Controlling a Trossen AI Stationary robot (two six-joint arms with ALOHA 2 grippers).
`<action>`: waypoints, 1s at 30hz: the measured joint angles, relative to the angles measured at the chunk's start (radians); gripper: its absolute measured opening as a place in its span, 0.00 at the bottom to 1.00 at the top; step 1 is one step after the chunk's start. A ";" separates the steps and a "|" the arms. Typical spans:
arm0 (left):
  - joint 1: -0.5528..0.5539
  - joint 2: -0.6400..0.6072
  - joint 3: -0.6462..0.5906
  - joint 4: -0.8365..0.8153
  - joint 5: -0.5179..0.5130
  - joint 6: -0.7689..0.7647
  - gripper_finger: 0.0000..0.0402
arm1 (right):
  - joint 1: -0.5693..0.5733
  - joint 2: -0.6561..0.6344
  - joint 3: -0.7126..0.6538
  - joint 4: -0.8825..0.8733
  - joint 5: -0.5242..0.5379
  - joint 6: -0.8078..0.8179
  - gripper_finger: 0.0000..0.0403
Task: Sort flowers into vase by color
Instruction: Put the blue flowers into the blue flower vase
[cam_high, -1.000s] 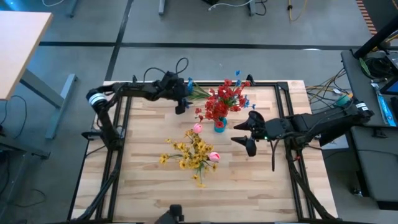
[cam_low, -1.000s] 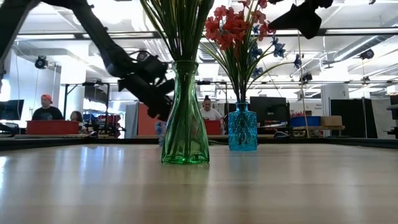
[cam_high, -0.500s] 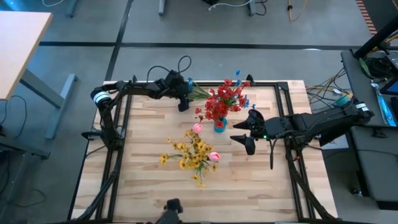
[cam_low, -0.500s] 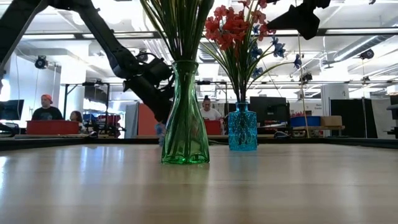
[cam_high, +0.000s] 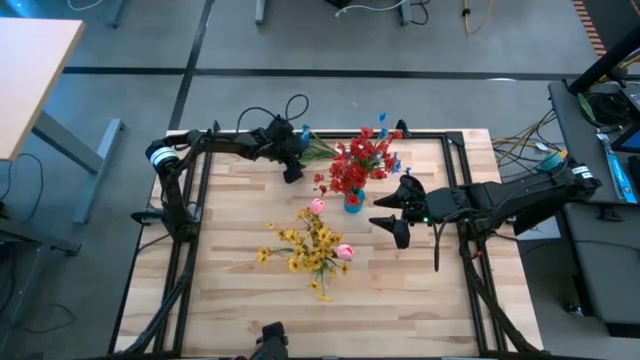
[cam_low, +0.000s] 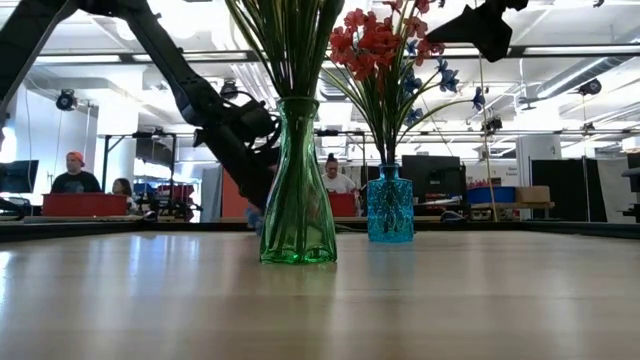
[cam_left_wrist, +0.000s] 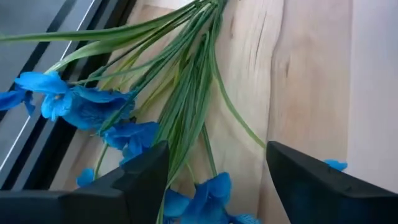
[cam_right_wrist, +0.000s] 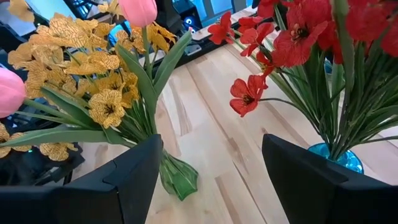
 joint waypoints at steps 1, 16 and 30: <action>0.000 0.000 -0.002 0.000 0.000 0.004 0.62 | 0.000 0.000 0.000 0.000 0.000 0.000 0.67; 0.002 0.000 -0.003 -0.025 -0.132 0.047 0.37 | 0.000 0.000 0.000 0.001 0.000 0.006 0.67; 0.002 0.000 -0.003 -0.086 -0.131 0.048 0.04 | 0.000 0.000 0.000 0.000 0.000 0.000 0.67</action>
